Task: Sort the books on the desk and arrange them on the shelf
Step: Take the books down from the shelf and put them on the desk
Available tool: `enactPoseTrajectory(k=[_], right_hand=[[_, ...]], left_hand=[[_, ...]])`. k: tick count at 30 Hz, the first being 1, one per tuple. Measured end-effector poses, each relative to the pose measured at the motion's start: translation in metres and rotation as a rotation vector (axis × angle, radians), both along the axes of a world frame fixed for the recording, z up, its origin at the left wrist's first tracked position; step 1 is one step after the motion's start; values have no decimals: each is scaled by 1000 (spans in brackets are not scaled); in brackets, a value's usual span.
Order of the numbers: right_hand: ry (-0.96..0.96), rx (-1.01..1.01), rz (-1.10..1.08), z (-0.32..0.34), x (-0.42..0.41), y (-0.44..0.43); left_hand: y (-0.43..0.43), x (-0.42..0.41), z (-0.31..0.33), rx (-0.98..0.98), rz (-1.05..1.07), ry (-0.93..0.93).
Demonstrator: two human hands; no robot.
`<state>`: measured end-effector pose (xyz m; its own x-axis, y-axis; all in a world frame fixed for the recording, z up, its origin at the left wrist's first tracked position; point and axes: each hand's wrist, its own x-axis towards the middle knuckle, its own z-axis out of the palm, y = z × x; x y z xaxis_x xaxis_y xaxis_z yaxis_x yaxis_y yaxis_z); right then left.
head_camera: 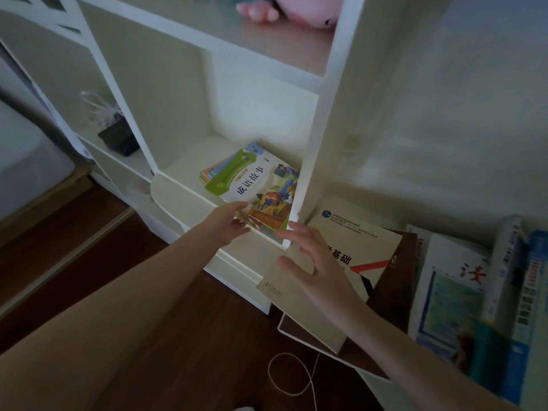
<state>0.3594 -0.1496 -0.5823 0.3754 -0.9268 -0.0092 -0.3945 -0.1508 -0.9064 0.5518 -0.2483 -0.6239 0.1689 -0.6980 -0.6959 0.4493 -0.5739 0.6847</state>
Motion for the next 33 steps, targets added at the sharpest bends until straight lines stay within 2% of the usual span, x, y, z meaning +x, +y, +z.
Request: enactPoseTrajectory(k=[2, 7, 12, 17, 26, 33], right_hand=[[-4, 20, -13, -3, 3, -6], [-44, 78, 32, -3, 20, -18], [-123, 153, 35, -5, 35, -28], [-107, 182, 41, -8, 41, -34], [-76, 143, 51, -11, 39, -33], [-106, 144, 38, -10, 46, -32]], left_hand=[[-5, -1, 3, 8, 26, 17], [-18, 1, 2, 8, -76, -47], [-32, 1, 1, 64, -49, -78], [-35, 6, -12, 97, 21, 14], [-43, -3, -23, 59, 102, 77], [-43, -15, -22, -46, 164, -5]])
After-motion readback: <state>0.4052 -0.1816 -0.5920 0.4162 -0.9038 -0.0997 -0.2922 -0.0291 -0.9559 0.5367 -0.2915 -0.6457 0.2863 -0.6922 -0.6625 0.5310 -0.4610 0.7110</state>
